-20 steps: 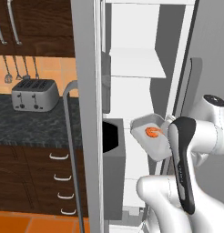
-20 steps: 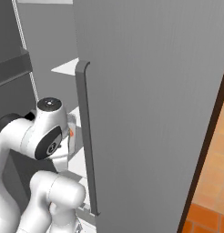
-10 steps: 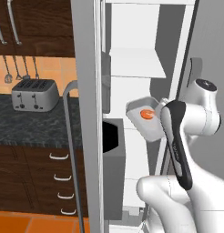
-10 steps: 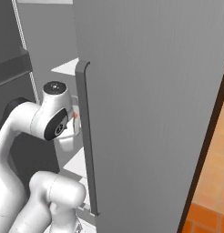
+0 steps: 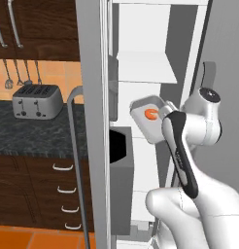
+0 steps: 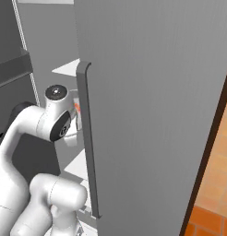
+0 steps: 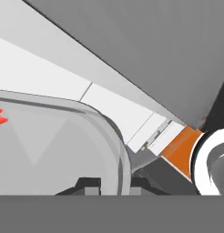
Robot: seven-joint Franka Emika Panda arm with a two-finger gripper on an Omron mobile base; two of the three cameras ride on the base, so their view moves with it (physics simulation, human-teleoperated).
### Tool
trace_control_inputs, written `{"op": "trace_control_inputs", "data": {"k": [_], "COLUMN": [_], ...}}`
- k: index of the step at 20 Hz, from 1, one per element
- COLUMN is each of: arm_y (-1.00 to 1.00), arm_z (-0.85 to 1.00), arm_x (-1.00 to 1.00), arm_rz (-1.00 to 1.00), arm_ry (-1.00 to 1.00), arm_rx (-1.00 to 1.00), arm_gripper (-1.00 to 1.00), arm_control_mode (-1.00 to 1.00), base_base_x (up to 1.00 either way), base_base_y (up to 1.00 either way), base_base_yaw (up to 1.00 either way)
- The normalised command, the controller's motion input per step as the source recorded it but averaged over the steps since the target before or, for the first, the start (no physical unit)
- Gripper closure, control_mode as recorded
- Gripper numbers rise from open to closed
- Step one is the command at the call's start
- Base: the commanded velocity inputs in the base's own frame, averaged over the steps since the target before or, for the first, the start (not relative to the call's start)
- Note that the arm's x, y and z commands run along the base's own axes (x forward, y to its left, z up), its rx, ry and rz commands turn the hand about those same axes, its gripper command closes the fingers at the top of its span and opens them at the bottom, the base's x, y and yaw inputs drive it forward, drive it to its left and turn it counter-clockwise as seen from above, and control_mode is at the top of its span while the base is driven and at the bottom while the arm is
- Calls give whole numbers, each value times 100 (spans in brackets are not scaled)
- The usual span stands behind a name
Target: Take the meat container that has the shrimp and place it on the second highest rack of the freezer. Then take the vegetable container that has the potato and mushroom and place it on the highest rack of the freezer.
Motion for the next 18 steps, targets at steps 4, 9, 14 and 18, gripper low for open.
{"op": "trace_control_inputs", "data": {"k": [4,9,14,18], "arm_y": [0,0,0,0], "arm_z": [-6,-12,-16,-19], "arm_x": [46,31,21,31], "arm_rz": [-8,-5,-1,-4], "arm_ry": [12,22,2,-2], "arm_rx": [0,0,0,0], "arm_gripper": [100,100,100,100], "arm_control_mode": [-100,-100,-100,-100], "base_base_x": [0,0,0,0], "base_base_y": [0,0,0,0], "base_base_yaw": [0,0,0,0]}}
